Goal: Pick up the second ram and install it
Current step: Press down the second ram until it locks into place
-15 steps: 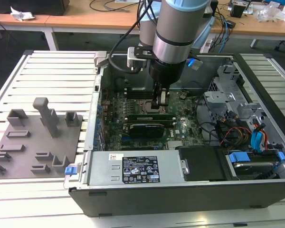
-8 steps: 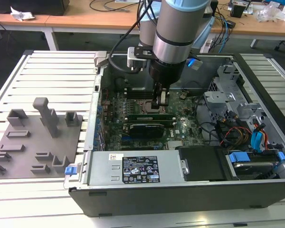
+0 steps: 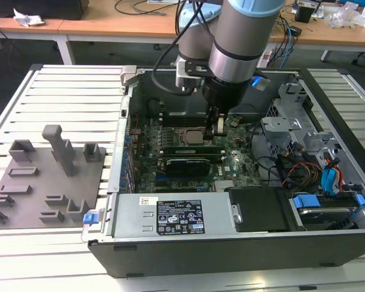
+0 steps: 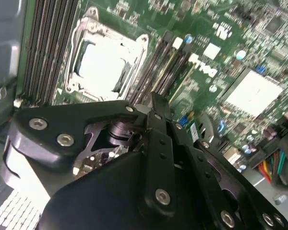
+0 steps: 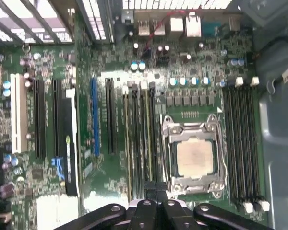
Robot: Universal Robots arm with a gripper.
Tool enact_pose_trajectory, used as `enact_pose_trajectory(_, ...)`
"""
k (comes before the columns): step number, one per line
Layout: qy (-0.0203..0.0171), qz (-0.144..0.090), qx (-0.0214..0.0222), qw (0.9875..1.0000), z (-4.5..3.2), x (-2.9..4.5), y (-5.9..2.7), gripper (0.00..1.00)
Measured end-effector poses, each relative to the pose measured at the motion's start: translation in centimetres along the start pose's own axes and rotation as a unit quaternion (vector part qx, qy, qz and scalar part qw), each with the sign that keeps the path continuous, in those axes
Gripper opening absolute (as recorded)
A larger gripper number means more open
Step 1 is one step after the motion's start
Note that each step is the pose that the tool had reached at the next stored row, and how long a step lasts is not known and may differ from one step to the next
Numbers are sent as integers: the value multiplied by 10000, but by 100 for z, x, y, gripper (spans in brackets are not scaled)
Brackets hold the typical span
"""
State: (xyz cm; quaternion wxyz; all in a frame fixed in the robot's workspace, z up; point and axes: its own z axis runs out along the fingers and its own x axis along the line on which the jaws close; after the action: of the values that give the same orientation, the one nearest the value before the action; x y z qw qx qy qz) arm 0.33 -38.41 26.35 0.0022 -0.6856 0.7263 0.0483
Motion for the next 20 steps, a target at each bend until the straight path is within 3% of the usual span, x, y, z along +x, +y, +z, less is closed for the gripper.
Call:
enact_pose_trajectory(3, 0, 0, 0, 10000, 23, -2, -61, 11)
enact_pose_trajectory(4, 0, 0, -2, 10000, 54, -4, -144, 11)
enact_pose_trajectory(6, 0, 1, -3, 10000, 120, -2, -185, 11)
enact_pose_trajectory(9, 0, 1, -3, 10000, 196, 3, -204, 11)
enact_pose_trajectory(11, 0, 0, -3, 10000, 308, 11, -213, 11)
enact_pose_trajectory(15, -1, 0, -4, 10000, 342, 13, -215, 11)
enact_pose_trajectory(16, -22, -3, 20, 10000, 304, 13, -161, 11)
enact_pose_trajectory(20, -36, -6, 58, 10000, 314, 25, 30, 11)
